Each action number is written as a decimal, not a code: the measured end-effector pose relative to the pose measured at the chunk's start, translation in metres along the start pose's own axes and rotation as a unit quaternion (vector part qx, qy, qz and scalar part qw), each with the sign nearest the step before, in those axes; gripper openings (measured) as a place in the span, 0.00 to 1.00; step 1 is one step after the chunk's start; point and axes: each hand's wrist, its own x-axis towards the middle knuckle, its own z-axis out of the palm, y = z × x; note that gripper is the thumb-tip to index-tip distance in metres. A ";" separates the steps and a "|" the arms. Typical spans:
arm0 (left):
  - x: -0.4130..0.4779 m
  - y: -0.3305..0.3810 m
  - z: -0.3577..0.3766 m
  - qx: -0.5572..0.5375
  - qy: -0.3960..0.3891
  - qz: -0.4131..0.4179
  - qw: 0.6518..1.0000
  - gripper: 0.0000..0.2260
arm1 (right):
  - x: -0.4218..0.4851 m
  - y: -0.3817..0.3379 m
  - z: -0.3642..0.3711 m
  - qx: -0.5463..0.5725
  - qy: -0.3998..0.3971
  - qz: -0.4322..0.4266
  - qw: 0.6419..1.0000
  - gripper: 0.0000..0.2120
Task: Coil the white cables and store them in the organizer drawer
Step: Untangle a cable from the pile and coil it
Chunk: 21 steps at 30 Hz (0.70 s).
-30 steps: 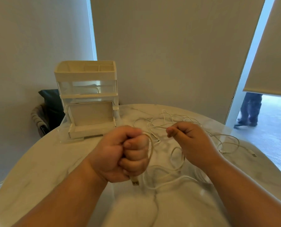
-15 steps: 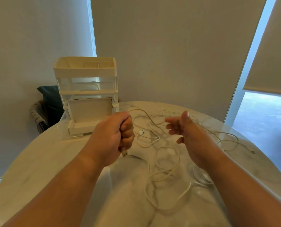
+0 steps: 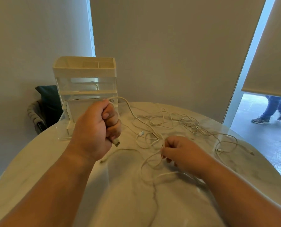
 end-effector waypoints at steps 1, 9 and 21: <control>0.001 0.002 -0.002 -0.007 0.007 0.004 1.000 0.23 | 0.002 0.001 -0.002 0.041 0.019 0.002 0.999 0.07; 0.009 0.006 -0.016 -0.009 0.079 0.022 0.997 0.24 | 0.020 0.006 -0.023 0.390 0.071 -0.039 0.917 0.07; 0.000 -0.007 -0.011 0.299 0.049 0.085 0.949 0.19 | 0.028 0.015 -0.042 0.329 0.220 -0.137 0.908 0.09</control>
